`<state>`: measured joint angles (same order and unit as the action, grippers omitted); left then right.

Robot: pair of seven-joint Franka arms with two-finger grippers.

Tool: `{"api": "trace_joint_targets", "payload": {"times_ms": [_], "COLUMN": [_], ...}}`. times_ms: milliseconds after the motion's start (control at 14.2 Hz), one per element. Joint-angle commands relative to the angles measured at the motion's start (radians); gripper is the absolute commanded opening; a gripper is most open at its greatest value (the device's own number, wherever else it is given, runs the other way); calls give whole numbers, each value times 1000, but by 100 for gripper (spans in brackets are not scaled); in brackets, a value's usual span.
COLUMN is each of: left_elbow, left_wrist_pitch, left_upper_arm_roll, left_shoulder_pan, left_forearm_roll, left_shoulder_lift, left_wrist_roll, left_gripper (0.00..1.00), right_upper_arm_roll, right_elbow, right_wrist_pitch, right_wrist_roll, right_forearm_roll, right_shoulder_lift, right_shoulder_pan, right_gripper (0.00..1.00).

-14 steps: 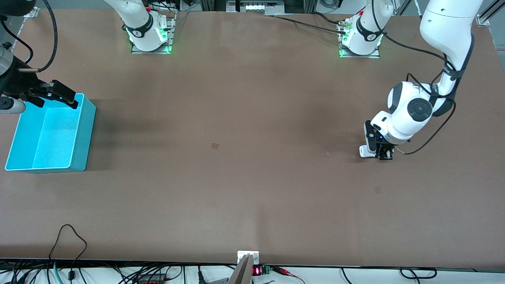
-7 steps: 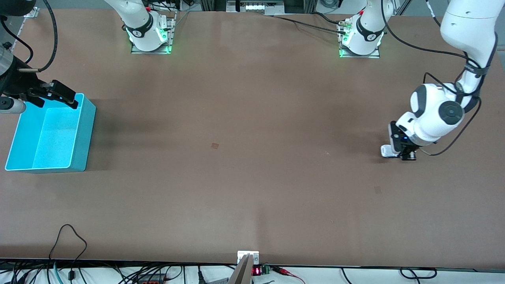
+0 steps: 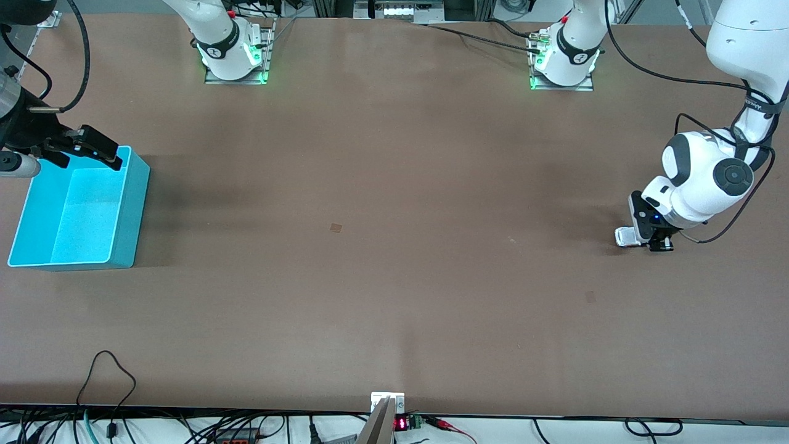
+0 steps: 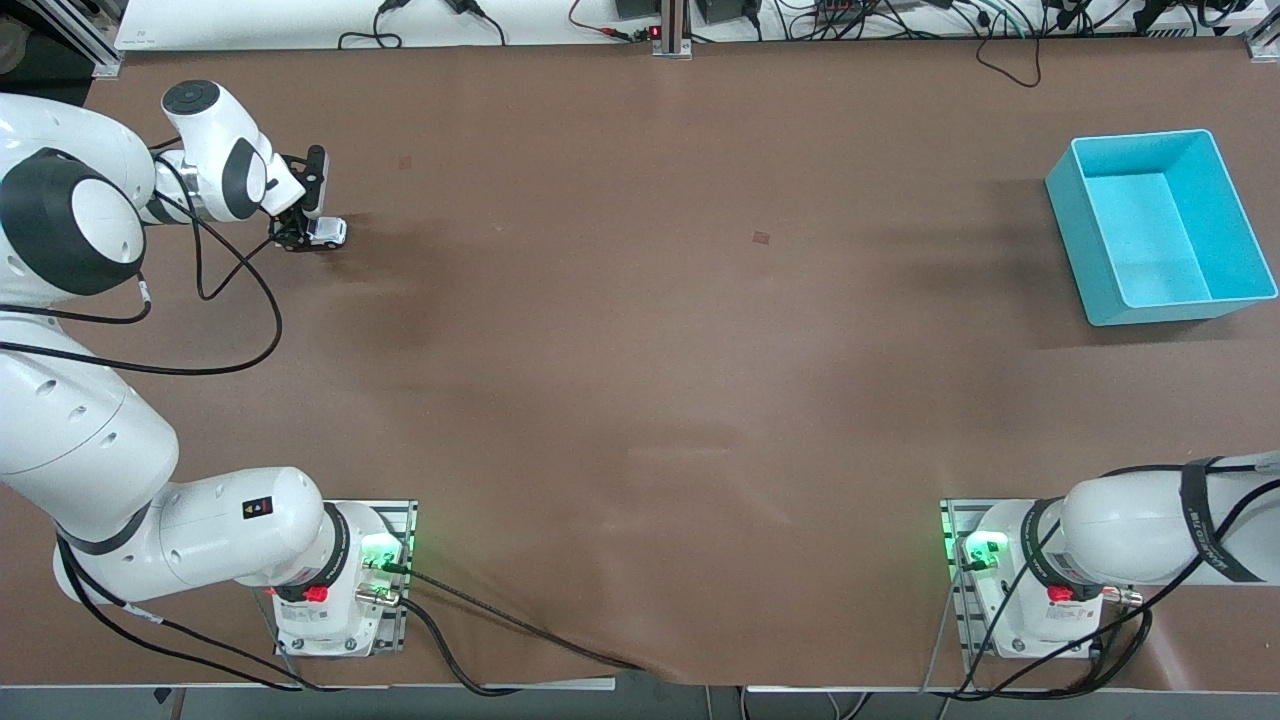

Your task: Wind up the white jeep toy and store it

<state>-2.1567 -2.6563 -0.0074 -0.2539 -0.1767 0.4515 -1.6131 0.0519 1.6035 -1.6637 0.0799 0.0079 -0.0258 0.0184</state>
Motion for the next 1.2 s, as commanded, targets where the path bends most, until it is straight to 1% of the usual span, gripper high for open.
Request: {"api": "trace_joint_targets", "payload": {"times_ms": [0, 707, 1131], "left_elbow": [18, 34, 34], "left_wrist_pitch": [18, 18, 13], "left_upper_arm_roll": [1, 1, 1], "left_shoulder_pan": [-22, -31, -33], "left_forearm_roll": [-18, -18, -18], "left_shoulder_lift": [76, 82, 85], "left_wrist_roll": [-21, -80, -80], "left_gripper": [12, 12, 13], "right_upper_arm_roll": [0, 0, -1], "right_elbow": [-19, -20, -20], "right_wrist_pitch": [18, 18, 18], "right_wrist_roll": [-5, -8, -8], "right_forearm_roll": [14, 12, 12], "right_shoulder_lift": [-3, -3, 0], "right_shoulder_pan": [-2, 0, 0], "right_gripper": [100, 100, 100]}}
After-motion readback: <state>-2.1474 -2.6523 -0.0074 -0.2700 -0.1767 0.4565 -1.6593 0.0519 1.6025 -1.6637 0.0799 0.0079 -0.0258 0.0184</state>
